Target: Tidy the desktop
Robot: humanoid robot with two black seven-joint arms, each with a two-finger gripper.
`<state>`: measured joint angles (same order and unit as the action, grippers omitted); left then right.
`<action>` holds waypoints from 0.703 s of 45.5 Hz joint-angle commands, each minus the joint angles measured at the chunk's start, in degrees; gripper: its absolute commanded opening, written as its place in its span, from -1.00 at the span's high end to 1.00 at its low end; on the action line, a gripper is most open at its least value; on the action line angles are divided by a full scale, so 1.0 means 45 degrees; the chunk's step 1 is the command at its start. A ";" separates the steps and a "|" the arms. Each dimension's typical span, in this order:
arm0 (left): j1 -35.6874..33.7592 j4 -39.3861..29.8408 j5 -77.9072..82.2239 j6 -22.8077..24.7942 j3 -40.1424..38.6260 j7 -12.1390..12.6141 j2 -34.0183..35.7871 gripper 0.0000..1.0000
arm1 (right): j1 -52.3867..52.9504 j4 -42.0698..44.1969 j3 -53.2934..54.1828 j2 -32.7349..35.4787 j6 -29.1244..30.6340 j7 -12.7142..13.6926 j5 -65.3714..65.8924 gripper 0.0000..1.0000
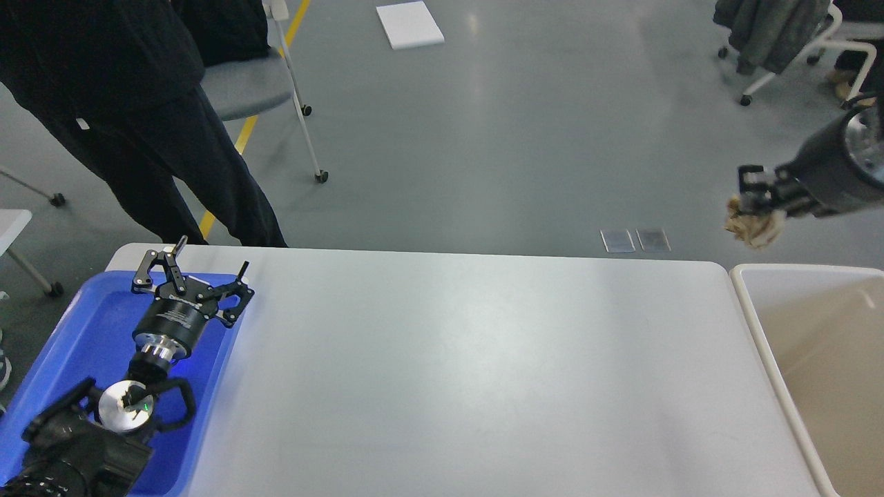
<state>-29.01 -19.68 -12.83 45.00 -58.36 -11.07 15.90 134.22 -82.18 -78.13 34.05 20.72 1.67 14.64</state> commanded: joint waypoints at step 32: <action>0.0002 -0.0001 -0.0020 0.0000 0.0000 -0.0001 0.0001 -1.00 | -1.8399 1.4742 1.7653 0.0445 -0.8434 0.0000 -0.1046 1.00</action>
<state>-29.00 -19.70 -12.86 45.00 -58.36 -11.07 15.91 69.35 -41.69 -20.82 47.55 -14.73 1.64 11.15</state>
